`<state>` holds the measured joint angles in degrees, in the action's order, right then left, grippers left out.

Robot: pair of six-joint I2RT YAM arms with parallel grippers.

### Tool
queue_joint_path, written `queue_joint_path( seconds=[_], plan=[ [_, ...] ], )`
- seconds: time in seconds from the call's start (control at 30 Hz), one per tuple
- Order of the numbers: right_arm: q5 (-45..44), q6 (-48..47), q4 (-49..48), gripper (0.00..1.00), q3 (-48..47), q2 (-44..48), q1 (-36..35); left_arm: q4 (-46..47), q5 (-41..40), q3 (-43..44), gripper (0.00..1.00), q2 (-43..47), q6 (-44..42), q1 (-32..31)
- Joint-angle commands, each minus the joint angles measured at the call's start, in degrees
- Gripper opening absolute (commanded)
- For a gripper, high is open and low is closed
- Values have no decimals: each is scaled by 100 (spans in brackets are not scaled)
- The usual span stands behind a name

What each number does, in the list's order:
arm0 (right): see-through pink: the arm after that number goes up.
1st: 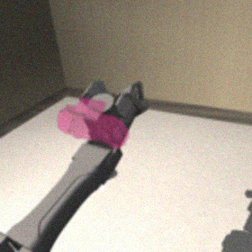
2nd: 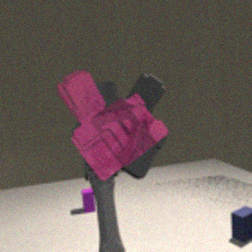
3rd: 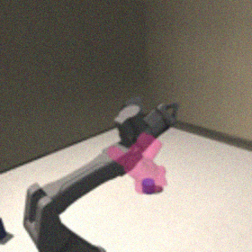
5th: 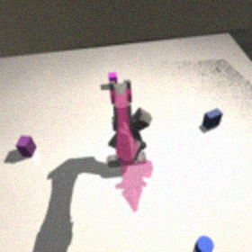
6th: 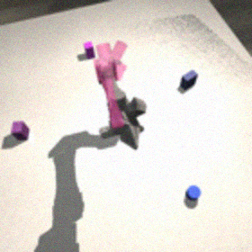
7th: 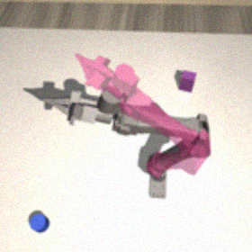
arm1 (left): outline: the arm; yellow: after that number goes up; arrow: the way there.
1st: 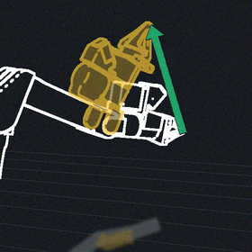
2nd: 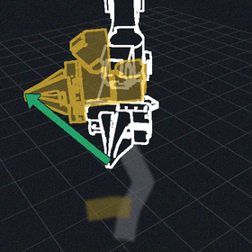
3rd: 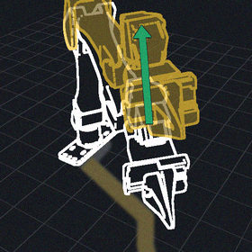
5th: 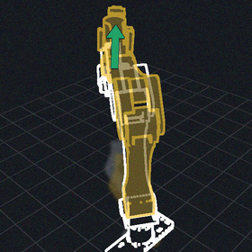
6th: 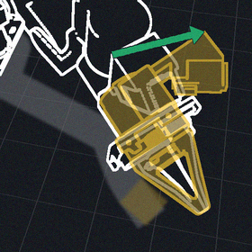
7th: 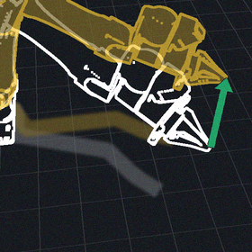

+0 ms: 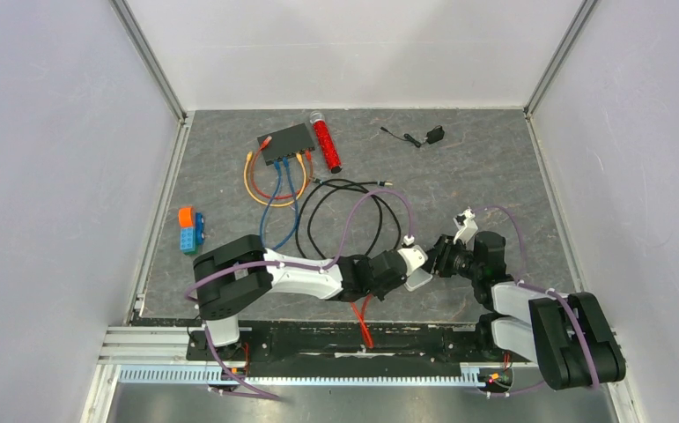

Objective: Insert the plug into the switch port
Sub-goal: Insert the connector into the switch port.

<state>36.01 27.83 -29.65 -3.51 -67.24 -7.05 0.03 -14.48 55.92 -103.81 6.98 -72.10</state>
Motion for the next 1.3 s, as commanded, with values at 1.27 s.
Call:
queue_joint_path(
  seconds=[1.27],
  plan=[
    [-21, -4, 1968, 51, -153, 315, -323, 990, 545, -1163, 2, 758, -92, 138]
  ],
)
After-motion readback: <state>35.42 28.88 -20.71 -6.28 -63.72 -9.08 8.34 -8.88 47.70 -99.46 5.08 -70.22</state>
